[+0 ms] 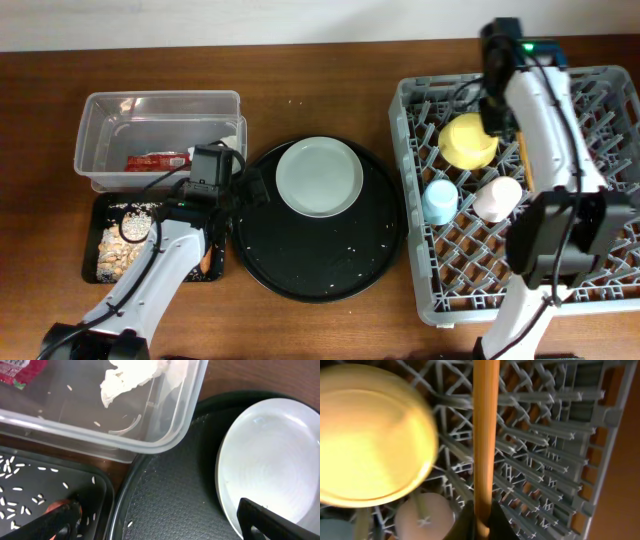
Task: Sort waste into correct bins and load items into the dishwasher rack
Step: 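Reach the right gripper to the white plate and grasp its rim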
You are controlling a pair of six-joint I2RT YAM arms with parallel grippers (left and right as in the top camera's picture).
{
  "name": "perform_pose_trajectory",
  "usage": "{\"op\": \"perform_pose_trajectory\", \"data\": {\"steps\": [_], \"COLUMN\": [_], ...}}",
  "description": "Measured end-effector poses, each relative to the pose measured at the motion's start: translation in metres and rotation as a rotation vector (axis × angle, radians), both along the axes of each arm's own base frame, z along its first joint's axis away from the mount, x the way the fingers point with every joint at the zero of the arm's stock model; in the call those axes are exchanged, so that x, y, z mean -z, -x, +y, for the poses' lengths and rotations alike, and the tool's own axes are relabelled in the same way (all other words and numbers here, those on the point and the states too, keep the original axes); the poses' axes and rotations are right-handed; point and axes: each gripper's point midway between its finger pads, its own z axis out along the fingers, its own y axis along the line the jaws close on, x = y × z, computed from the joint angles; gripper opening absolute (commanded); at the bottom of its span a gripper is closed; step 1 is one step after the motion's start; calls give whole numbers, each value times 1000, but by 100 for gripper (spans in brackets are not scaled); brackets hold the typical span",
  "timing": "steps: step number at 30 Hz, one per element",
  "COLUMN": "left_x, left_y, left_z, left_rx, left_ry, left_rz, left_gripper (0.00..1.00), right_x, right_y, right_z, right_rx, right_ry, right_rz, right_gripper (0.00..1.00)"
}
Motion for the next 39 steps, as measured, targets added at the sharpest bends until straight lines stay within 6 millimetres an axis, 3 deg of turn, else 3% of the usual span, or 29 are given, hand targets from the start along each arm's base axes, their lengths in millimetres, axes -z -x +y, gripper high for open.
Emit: {"op": "perform_pose_trajectory", "data": {"steps": [4,9,13,22,32,35,39], "left_x": [0,0,-1,-2,-2,-2,-2], "left_y": [-1,-1,-1,-2,-2,-2,-2], "left_z": [0,0,0,-1,-1,-1,-1], "left_rx": [0,0,0,0,0,0,0], "left_ry": [1,1,1,2,2,2,2], "left_rz": [-4,-4,-5,-12,-12,-12,-12], "left_gripper": [99,99,99,99,99,99,99], "right_x": [7,11,15,51,51,51,51], "right_y": [8,15,13,21,18,18,17], "right_z": [-31,-50,-48,-43,-44,-44,-44], "right_rx": [82,134,107,12,-1,0,-3], "right_ry": [-103,-175,-186,-205,-201,-201,-203], "right_rz": [-14,-24,-23,63,53,52,51], "right_gripper": [4,4,4,4,10,22,29]}}
